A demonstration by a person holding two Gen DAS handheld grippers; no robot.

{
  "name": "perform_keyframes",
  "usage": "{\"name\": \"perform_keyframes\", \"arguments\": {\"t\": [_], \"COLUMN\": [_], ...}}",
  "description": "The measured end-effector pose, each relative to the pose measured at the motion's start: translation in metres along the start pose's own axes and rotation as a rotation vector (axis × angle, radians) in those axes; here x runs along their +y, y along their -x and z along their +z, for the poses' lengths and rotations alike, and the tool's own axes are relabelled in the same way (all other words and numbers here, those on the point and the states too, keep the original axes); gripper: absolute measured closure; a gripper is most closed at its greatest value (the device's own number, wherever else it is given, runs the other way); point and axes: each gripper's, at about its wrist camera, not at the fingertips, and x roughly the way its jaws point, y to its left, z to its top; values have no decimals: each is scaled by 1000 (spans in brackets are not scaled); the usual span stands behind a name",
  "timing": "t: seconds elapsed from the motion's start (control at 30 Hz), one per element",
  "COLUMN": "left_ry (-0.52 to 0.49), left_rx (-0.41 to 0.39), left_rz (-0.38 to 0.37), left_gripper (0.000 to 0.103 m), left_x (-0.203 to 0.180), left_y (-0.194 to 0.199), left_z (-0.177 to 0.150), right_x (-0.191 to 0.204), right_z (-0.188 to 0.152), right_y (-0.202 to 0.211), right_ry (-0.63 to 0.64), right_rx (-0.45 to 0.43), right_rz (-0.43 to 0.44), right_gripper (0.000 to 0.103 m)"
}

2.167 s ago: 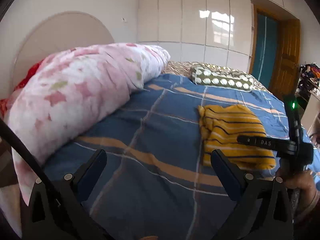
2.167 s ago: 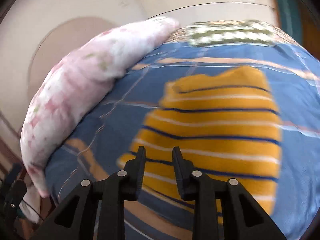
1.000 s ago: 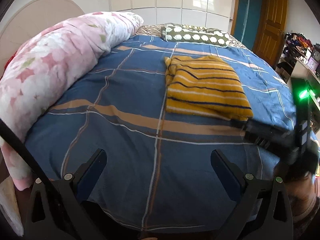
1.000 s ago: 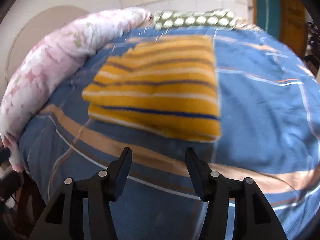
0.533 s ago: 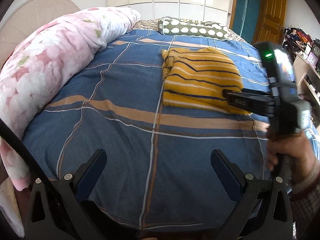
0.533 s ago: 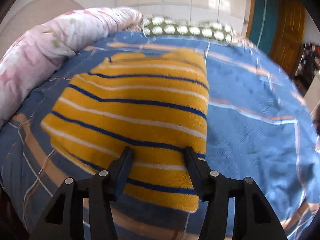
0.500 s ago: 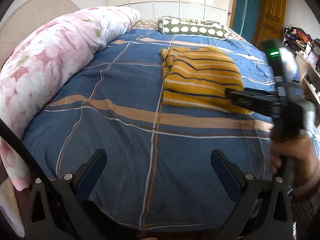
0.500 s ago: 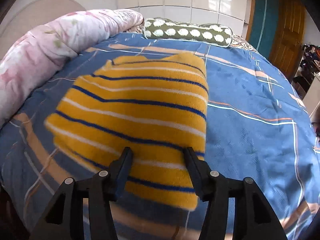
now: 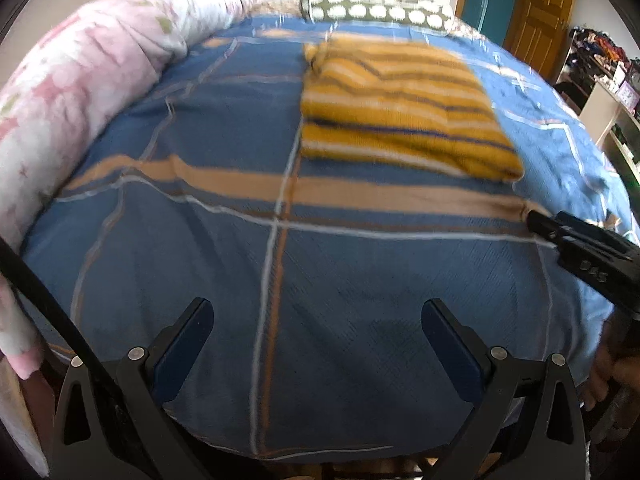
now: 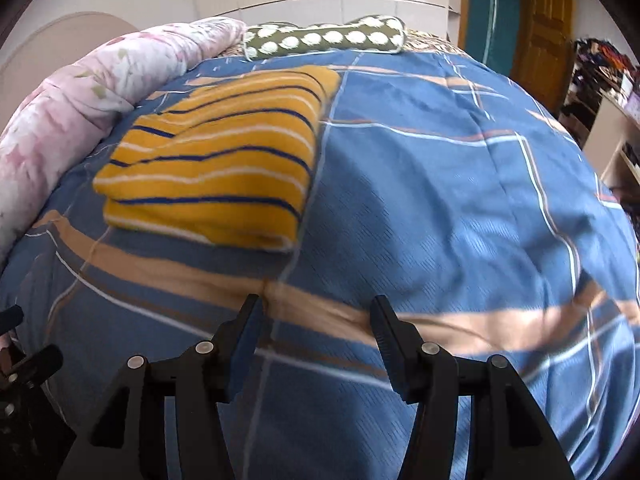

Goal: Fold small clothes
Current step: 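Lift the right gripper away from the folded sweater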

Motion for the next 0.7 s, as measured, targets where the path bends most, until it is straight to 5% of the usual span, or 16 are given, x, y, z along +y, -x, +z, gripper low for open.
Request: {"name": "perform_keyframes", "arguments": {"t": [0.17,0.7], "left_ry": [-9,-31], "left_rx": [58,-35], "left_rz": [10,51], "left_gripper": [0,0], "left_x": [-4,-11], "left_y": [-23,-32], "left_z": [-4,-10], "right_x": [1,-1], "right_z": [-7,-12], "right_y": [2,4], "right_ry": [17,11], "right_rx": [-5,1], "right_rz": [-17,-40], "right_gripper": [39,36]}}
